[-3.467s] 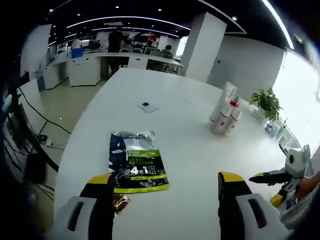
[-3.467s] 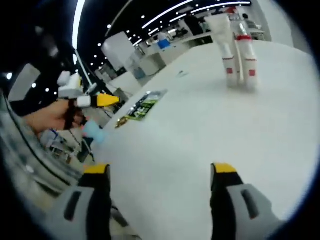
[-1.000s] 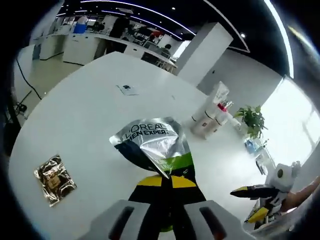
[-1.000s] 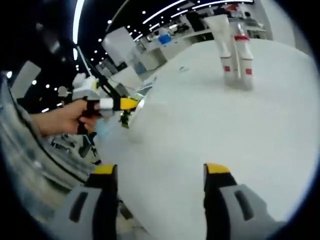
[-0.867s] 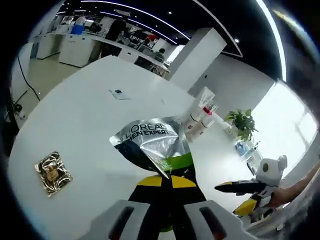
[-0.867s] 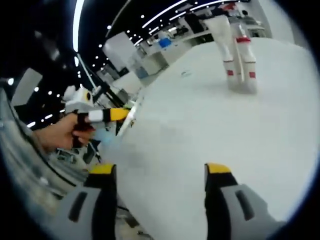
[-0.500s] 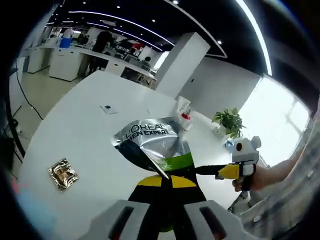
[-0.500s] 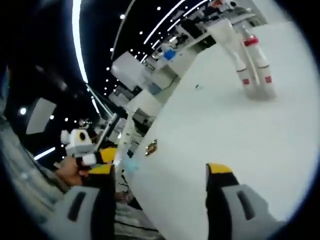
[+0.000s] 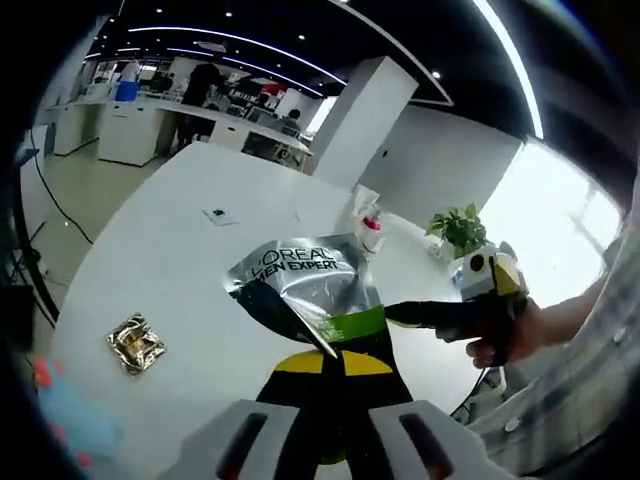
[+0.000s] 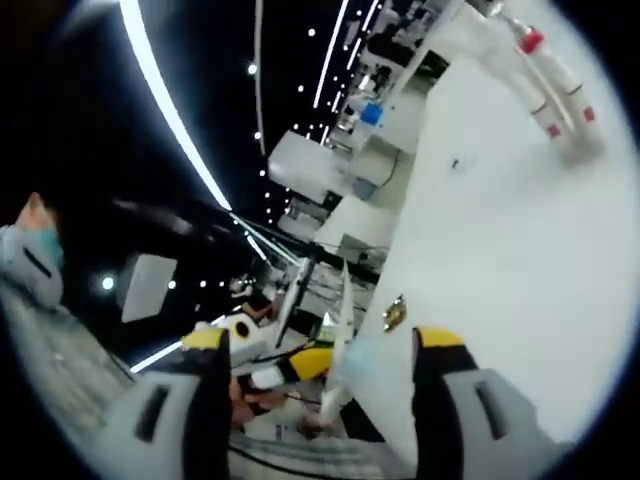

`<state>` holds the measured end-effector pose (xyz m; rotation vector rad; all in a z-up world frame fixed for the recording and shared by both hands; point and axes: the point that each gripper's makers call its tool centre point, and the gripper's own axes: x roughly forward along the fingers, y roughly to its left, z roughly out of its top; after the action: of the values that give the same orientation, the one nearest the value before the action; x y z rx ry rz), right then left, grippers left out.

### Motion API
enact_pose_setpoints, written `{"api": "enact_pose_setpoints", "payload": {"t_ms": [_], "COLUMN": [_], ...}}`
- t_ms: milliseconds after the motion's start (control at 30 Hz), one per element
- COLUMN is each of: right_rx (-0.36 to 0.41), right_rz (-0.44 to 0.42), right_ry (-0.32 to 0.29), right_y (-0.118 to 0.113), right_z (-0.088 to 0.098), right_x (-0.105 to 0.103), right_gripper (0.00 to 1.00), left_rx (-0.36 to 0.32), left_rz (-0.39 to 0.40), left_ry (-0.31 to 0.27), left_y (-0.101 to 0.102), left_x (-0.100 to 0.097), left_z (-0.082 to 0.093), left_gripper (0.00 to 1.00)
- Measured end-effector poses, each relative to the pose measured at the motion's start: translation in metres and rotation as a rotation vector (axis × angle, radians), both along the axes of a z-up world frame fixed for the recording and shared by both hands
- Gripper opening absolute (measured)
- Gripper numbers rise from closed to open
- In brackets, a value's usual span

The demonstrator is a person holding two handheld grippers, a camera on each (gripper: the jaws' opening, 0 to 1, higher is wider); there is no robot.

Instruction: Arrange the skincare products in the storage area until every visible bottle or jar stands upright without overlapping.

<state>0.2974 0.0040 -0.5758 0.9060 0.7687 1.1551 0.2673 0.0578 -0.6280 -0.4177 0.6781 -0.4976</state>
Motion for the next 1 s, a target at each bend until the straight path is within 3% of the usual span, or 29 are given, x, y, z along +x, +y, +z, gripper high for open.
{"api": "enact_pose_setpoints", "payload": {"t_ms": [333,633,1000], "right_rx": [0.009,-0.028,-0.078], "right_rz": [0.056,0.096,0.09], "right_ry": [0.045,0.1,0.13], "right_y": [0.018,0.033,0.03], "right_z": [0.001,-0.006,-0.018], "right_x": [-0.014,-0.015,-0.018], "right_gripper": [0.68,0.54,0.31], "left_rx": [0.017,0.028,0.091], "left_rz": [-0.102,-0.143,-0.215], "left_ry": [0.016,0.003,-0.033], "left_y": [-0.018,-0.019,-0.023], "left_x": [-0.007,-0.011,-0.016], "left_z": [-0.002,-0.001,0.007], "left_gripper": [0.01,0.01,0.01]}}
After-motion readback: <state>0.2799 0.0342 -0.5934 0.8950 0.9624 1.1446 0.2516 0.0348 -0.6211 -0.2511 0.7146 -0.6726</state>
